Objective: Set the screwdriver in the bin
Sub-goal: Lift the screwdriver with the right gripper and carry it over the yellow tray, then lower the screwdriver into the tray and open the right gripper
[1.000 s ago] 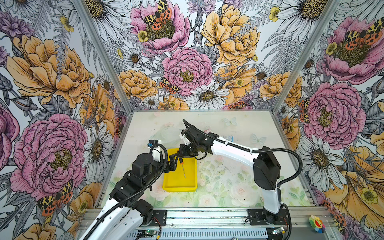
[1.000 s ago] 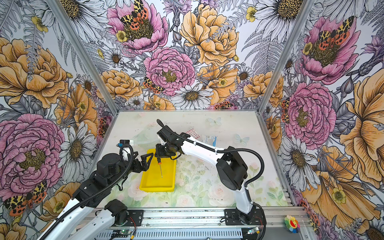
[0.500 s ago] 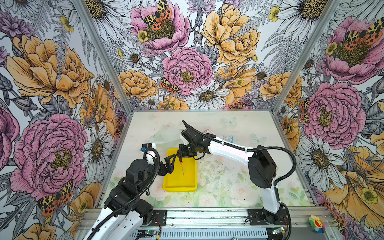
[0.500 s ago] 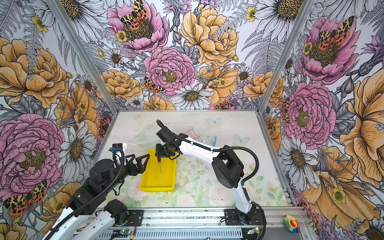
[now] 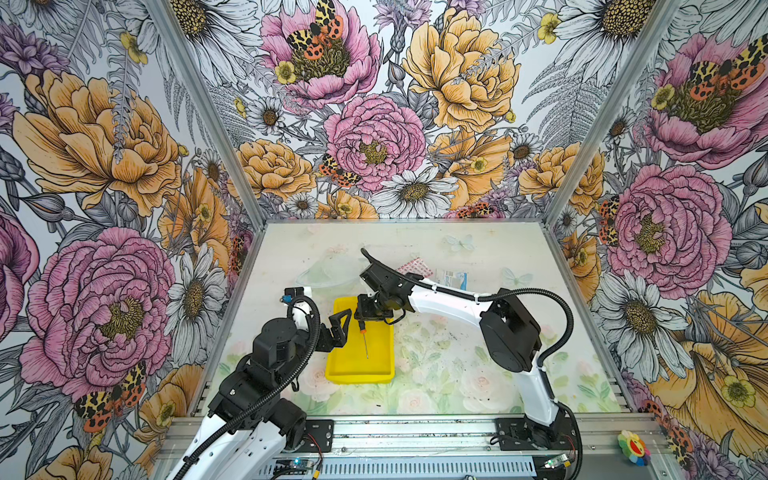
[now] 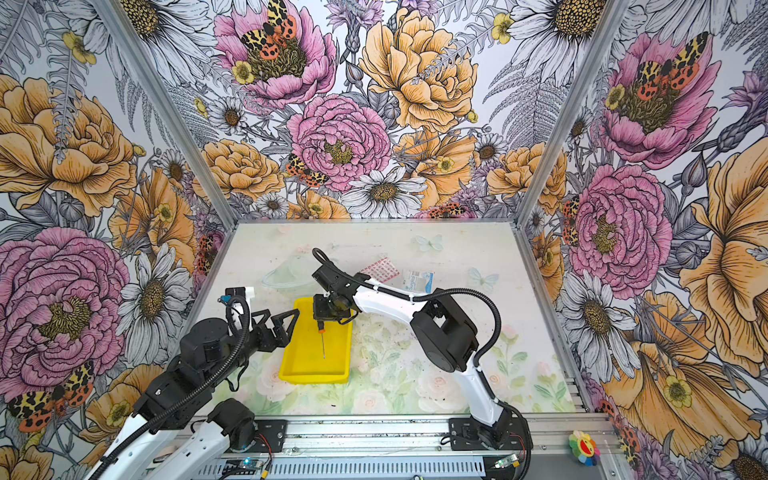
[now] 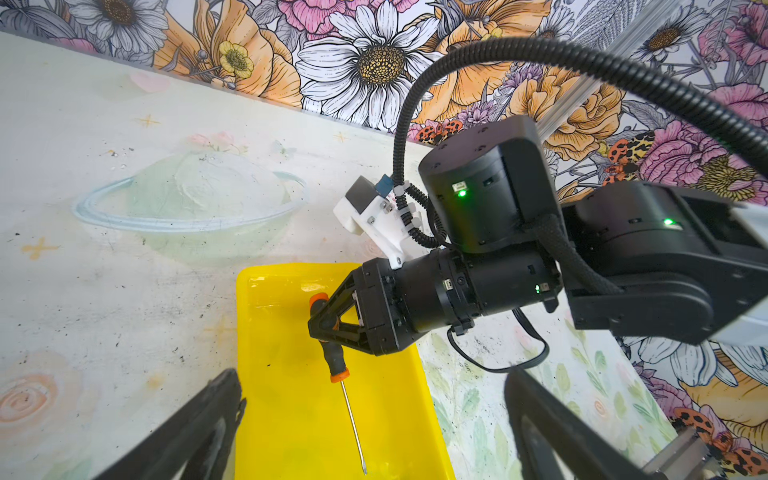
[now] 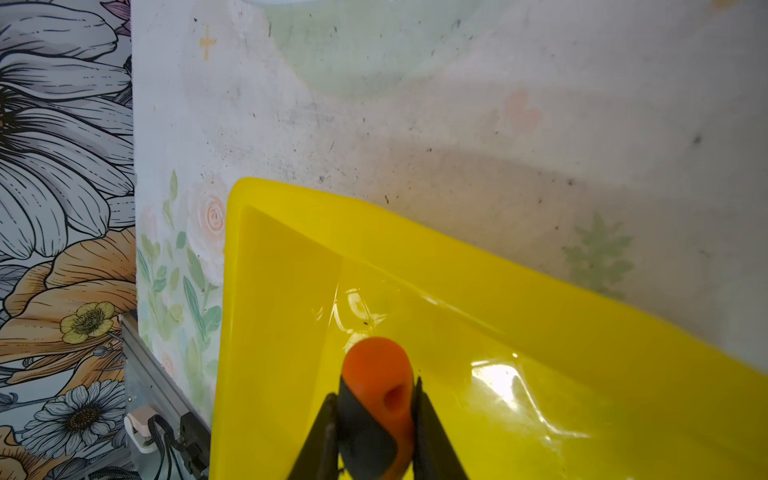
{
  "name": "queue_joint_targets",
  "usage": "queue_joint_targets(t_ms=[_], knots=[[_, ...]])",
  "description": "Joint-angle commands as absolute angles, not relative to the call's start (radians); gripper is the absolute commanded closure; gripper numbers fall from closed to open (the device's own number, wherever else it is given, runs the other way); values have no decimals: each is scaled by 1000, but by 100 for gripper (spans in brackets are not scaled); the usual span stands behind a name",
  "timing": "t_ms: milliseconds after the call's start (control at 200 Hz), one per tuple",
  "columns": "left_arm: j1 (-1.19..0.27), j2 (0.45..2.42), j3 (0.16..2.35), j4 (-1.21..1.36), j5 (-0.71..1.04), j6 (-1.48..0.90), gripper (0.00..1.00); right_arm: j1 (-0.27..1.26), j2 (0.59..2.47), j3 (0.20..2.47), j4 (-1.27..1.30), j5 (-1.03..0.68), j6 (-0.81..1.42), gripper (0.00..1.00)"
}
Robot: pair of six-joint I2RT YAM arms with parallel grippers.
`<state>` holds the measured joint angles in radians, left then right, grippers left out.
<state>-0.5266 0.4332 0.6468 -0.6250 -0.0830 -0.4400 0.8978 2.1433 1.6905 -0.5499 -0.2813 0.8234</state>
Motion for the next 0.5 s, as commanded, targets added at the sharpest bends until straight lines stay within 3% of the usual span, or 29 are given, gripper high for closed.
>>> queue_joint_targets(t_ms=[0,495], knots=[[-520,425,650,-632,-105,-451,1,906,2178,1680,-532,-264,840,96],[-519,426,641,-632,-119,-453,1,912,2222,1676,-532,-247,865,85]])
